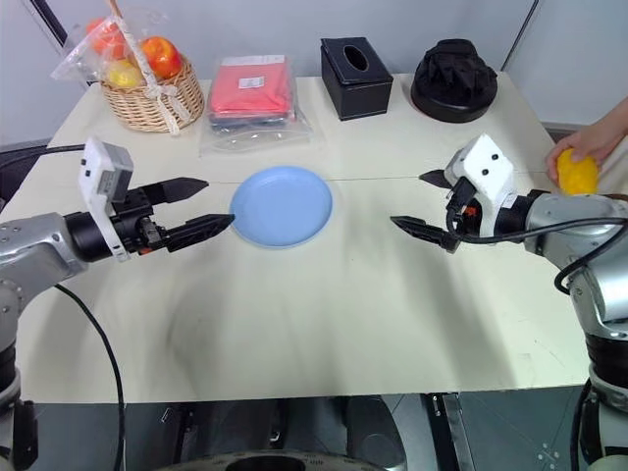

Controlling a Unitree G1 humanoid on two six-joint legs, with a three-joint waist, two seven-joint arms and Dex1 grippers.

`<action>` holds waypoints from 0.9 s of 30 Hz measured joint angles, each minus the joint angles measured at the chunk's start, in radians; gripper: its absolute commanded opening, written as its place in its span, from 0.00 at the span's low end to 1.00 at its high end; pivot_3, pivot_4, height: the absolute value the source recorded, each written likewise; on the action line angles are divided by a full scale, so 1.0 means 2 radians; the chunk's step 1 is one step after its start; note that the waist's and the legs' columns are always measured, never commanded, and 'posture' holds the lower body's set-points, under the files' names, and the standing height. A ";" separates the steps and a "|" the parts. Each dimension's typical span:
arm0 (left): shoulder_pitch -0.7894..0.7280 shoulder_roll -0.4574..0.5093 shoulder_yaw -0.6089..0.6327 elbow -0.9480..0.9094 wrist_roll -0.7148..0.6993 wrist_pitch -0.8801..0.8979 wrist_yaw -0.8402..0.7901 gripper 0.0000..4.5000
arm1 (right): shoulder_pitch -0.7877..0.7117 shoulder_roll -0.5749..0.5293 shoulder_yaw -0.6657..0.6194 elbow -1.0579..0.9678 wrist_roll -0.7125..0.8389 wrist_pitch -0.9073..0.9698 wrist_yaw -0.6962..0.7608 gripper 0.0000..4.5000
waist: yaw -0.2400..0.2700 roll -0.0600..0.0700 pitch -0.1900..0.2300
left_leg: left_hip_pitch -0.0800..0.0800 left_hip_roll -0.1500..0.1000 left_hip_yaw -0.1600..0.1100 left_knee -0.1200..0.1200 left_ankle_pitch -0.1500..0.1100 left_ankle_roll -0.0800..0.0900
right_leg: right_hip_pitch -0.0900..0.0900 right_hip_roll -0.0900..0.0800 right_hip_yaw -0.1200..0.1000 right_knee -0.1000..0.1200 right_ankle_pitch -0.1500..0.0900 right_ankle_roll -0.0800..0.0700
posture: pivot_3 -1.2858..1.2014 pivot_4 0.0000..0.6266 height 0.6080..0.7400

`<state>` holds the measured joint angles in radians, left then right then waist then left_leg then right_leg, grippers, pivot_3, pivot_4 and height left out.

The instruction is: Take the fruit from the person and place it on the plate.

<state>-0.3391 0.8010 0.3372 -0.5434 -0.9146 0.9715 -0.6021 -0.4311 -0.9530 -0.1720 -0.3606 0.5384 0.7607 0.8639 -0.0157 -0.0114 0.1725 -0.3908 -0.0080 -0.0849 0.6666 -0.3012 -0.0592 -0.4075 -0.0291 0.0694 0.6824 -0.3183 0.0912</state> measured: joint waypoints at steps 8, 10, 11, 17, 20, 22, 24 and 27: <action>0.017 -0.009 0.016 -0.013 -0.018 0.000 0.041 1.00 | -0.012 0.000 0.003 0.008 0.007 0.003 0.004 1.00 | 0.001 0.000 0.000 | 0.000 0.000 0.000 0.000 0.000 0.000 | 0.000 0.000 0.000 0.000 0.000 0.000 | 0.52 0.24 1.00; 0.018 -0.009 0.020 -0.014 -0.022 0.000 0.046 1.00 | -0.016 0.000 0.005 0.013 0.007 0.003 0.006 1.00 | 0.001 0.000 0.000 | 0.000 0.000 0.000 0.000 0.000 0.000 | 0.000 0.000 0.000 0.000 0.000 0.000 | 0.52 0.24 1.00; 0.021 -0.009 0.021 -0.015 -0.024 0.000 0.048 1.00 | -0.018 0.000 0.006 0.016 0.007 0.003 0.007 1.00 | 0.001 0.000 0.000 | 0.000 0.000 0.000 0.000 0.000 0.000 | 0.000 0.000 0.000 0.000 0.000 0.000 | 0.52 0.24 1.00; 0.033 -0.008 0.021 -0.026 -0.031 -0.002 0.057 1.00 | -0.026 0.000 0.015 0.026 0.004 -0.003 0.013 1.00 | 0.000 0.000 0.000 | 0.000 0.000 0.000 0.000 0.000 0.000 | 0.000 0.000 0.000 0.000 0.000 0.000 | 0.52 0.24 1.00; 0.038 -0.007 0.021 -0.026 -0.031 -0.003 0.057 1.00 | -0.029 0.000 0.022 0.030 0.001 -0.005 0.014 1.00 | 0.000 0.000 0.000 | 0.000 0.000 0.000 0.000 0.000 0.000 | 0.000 0.000 0.000 0.000 0.000 0.000 | 0.52 0.24 1.00; 0.043 -0.003 0.021 -0.028 -0.032 -0.004 0.057 1.00 | -0.030 0.000 0.022 0.031 -0.001 -0.006 0.015 1.00 | 0.000 0.000 0.000 | 0.000 0.000 0.000 0.000 0.000 0.000 | 0.000 0.000 0.000 0.000 0.000 0.000 | 0.52 0.24 1.00; 0.046 -0.003 0.021 -0.028 -0.032 -0.005 0.057 1.00 | -0.030 0.000 0.022 0.031 -0.002 -0.007 0.015 1.00 | 0.000 0.000 0.000 | 0.000 0.000 0.000 0.000 0.000 0.000 | 0.000 0.000 0.000 0.000 0.000 0.000 | 0.52 0.24 1.00; 0.046 0.000 0.021 -0.028 -0.034 -0.009 0.057 1.00 | -0.030 0.000 0.022 0.031 -0.002 -0.007 0.017 1.00 | 0.001 0.000 0.000 | 0.000 0.000 0.000 0.000 0.000 0.000 | 0.000 0.000 0.000 0.000 0.000 0.000 | 0.52 0.24 1.00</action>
<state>-0.2480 0.8020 0.3800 -0.6001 -0.9821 0.9538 -0.4879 -0.4909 -0.9527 -0.1272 -0.2985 0.5343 0.7474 0.8971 -0.0146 -0.0114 0.1725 -0.3908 -0.0080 -0.0847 0.6664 -0.3012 -0.0592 -0.4076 -0.0292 0.0694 0.6822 -0.3183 0.0911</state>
